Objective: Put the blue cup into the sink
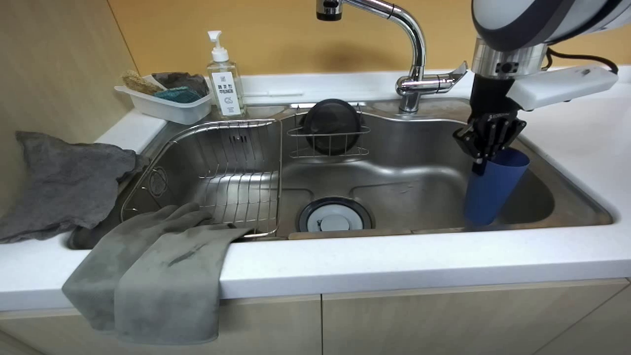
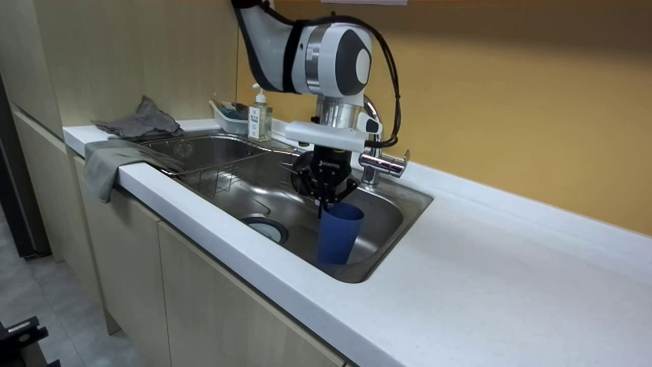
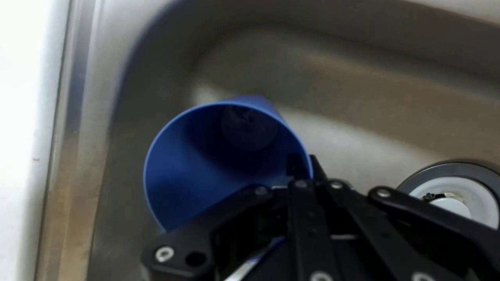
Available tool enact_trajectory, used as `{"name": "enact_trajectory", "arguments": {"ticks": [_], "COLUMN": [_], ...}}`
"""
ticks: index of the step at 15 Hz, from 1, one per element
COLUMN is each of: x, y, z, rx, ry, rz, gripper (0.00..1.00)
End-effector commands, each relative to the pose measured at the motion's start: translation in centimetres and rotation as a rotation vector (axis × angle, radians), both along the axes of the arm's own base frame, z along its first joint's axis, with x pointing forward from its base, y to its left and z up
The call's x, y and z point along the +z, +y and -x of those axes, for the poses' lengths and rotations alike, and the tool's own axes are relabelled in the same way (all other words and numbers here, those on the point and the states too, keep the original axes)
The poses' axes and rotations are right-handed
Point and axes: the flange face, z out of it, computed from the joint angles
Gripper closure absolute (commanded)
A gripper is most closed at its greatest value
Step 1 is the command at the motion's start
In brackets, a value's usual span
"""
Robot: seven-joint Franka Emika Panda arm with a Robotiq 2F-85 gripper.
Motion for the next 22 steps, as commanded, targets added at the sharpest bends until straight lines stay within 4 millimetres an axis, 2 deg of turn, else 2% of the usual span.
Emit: {"name": "enact_trajectory", "arguments": {"ticks": [1, 12, 19, 22], "x": [-1.2, -4.9, -6.0, -5.8], "y": [0.2, -0.1, -0.6, -0.7], "z": [-1.2, -2.1, -2.0, -2.1], "rx": [-0.04, -0.064, -0.069, -0.077], "ry": [-0.006, 0.005, 0.015, -0.004], "rz": [0.001, 0.005, 0.009, 0.0], "gripper": [0.99, 0.99, 0.99, 0.99]}}
